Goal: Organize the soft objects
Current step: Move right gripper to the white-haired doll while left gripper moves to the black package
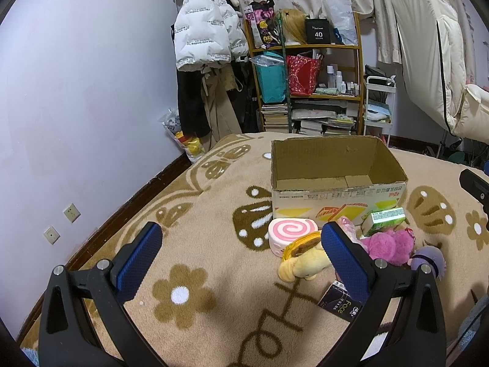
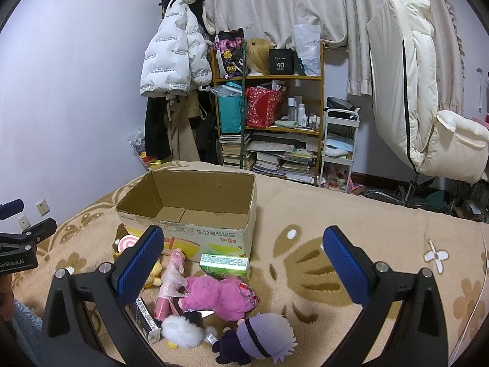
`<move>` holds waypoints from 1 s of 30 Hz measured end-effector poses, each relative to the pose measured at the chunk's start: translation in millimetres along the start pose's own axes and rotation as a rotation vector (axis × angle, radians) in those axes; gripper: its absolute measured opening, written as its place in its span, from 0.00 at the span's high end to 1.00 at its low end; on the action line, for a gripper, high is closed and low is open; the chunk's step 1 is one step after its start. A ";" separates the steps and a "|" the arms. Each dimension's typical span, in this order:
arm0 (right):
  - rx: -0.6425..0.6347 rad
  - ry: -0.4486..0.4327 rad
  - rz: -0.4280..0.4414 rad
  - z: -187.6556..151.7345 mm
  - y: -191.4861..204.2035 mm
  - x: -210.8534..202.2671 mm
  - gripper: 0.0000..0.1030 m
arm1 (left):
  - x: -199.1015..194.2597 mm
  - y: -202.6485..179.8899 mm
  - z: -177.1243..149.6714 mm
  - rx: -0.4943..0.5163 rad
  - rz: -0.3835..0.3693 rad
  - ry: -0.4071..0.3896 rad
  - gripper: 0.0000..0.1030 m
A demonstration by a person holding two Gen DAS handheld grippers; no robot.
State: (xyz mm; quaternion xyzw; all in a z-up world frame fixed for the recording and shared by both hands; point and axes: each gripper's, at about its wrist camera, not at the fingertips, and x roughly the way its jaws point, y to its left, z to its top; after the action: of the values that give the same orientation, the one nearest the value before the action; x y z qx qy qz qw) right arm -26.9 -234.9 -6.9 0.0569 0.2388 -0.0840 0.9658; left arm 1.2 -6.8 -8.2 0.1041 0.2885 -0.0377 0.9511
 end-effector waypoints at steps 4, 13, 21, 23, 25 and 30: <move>0.013 0.026 -0.003 -1.6 1.3 2.0 0.00 | 4.1 -3.4 -1.1 0.011 -0.012 0.032 0.00; 0.119 0.183 -0.017 -13.2 -16.9 20.6 0.00 | 19.8 -18.3 -3.3 0.068 -0.071 0.126 0.00; 0.259 0.357 -0.024 -28.8 -47.0 52.2 0.00 | 36.0 -52.2 -8.0 0.153 -0.138 0.193 0.00; 0.296 0.392 -0.015 -34.1 -53.5 58.4 0.00 | 40.9 -60.4 -10.0 0.174 -0.153 0.214 0.00; 0.327 0.432 -0.009 -39.0 -58.6 65.1 0.00 | 45.6 -70.7 -14.1 0.205 -0.170 0.237 0.00; 0.348 0.522 -0.024 -51.3 -61.3 80.7 0.00 | 58.6 -91.4 -24.5 0.261 -0.200 0.296 0.00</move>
State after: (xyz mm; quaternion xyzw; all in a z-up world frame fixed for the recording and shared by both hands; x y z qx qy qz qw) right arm 8.7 -298.2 -94.3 0.2381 0.4614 -0.1174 0.8465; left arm 24.6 -91.2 -76.8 0.2016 0.4264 -0.1530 0.8684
